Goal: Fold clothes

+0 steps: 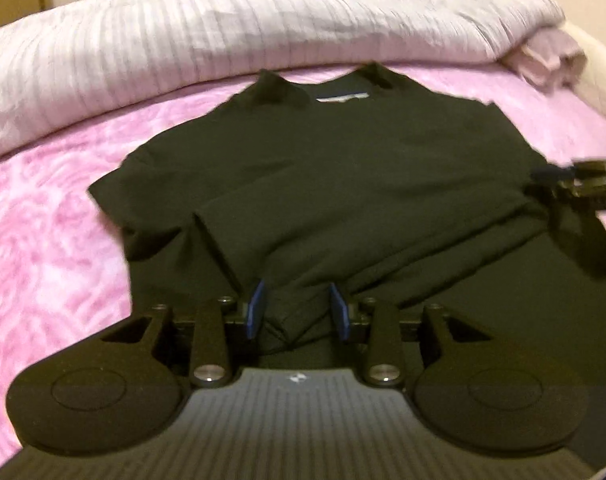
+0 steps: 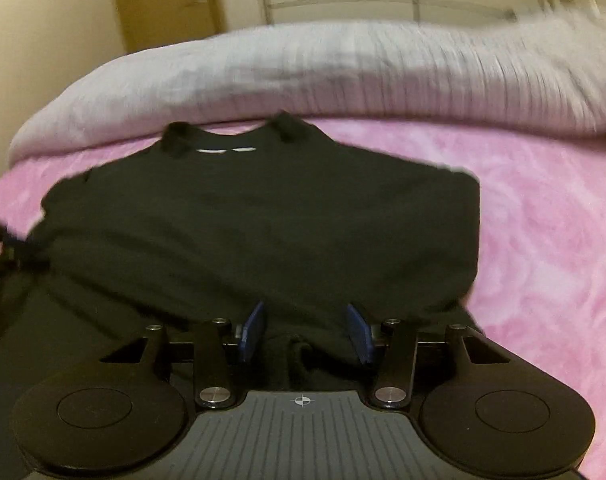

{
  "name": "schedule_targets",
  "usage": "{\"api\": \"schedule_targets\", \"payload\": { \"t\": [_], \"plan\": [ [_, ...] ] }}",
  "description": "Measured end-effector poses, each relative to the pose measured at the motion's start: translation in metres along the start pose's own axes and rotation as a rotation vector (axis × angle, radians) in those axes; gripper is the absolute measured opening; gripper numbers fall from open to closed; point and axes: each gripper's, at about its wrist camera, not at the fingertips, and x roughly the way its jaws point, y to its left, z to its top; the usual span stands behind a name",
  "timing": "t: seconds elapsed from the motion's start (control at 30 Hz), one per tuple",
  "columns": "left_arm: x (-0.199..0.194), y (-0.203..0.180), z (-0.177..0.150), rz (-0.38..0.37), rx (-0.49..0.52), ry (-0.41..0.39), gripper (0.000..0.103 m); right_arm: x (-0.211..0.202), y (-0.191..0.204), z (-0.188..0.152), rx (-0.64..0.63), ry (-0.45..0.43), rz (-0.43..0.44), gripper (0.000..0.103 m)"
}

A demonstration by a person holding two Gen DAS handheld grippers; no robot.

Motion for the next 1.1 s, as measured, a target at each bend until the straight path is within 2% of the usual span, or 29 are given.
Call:
{"api": "schedule_targets", "payload": {
  "t": [0.1, 0.23, 0.37, 0.47, 0.57, 0.7, 0.8, 0.87, 1.0, 1.1],
  "plan": [
    [-0.031, -0.007, -0.01, 0.025, 0.057, -0.012, 0.032, -0.039, 0.004, -0.003, -0.026, -0.024, 0.031, 0.05],
    [-0.094, -0.033, -0.045, 0.035, 0.17, -0.045, 0.039, -0.111, 0.03, -0.029, -0.194, -0.037, 0.065, 0.05],
    [-0.171, -0.078, -0.108, 0.04, 0.347, -0.072, 0.051, -0.193, 0.071, -0.085, -0.424, -0.035, 0.097, 0.05],
    [-0.217, -0.114, -0.166, 0.028, 0.482, -0.07, 0.066, -0.242, 0.1, -0.136, -0.592, -0.021, 0.118, 0.05],
    [-0.248, -0.147, -0.224, 0.018, 0.64, -0.053, 0.068, -0.268, 0.126, -0.182, -0.722, 0.016, 0.099, 0.05],
    [-0.257, -0.174, -0.277, 0.076, 0.747, -0.012, 0.068, -0.286, 0.153, -0.224, -0.806, 0.055, 0.092, 0.05],
    [-0.246, -0.186, -0.299, 0.184, 0.837, 0.004, 0.065, -0.278, 0.167, -0.243, -0.85, 0.087, 0.09, 0.05],
    [-0.234, -0.189, -0.304, 0.246, 0.876, 0.004, 0.063, -0.271, 0.172, -0.249, -0.877, 0.087, 0.087, 0.05],
    [-0.214, -0.192, -0.306, 0.311, 0.933, -0.021, 0.063, -0.259, 0.179, -0.26, -0.905, 0.062, 0.07, 0.05],
    [-0.198, -0.198, -0.304, 0.341, 0.995, -0.047, 0.056, -0.252, 0.183, -0.269, -0.916, 0.032, 0.04, 0.05]
  ]
}}
